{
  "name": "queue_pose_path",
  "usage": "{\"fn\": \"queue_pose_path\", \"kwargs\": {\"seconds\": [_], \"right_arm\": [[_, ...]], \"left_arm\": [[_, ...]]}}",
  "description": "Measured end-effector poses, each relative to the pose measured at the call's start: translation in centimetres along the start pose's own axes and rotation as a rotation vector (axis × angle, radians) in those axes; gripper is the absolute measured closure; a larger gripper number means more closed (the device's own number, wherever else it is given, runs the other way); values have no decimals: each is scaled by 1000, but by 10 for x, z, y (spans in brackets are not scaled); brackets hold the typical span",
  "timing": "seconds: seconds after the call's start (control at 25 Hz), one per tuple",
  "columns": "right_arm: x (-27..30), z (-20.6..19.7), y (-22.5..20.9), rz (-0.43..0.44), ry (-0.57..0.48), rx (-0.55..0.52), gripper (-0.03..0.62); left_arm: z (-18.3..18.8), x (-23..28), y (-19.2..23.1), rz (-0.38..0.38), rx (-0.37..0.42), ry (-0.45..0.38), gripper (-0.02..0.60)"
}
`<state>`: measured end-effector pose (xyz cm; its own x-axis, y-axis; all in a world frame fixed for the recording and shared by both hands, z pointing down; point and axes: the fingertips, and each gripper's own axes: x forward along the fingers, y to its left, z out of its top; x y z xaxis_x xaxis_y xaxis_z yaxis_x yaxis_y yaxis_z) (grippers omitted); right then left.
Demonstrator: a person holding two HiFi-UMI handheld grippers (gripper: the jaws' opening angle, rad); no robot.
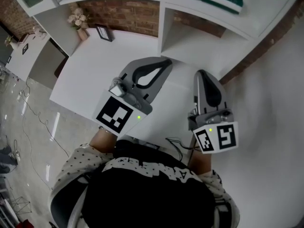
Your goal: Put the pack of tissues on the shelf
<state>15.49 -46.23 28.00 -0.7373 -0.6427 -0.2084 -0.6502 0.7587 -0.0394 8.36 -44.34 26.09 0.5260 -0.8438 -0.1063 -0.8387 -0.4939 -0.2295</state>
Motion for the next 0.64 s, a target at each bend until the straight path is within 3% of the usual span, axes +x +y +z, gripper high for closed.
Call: {"fn": "queue_pose_path", "kwargs": {"seconds": [0.64], "right_arm": [[6, 0, 15, 49, -7, 17, 560]], "left_arm": [[1, -13, 11, 44, 0, 5, 546]]}}
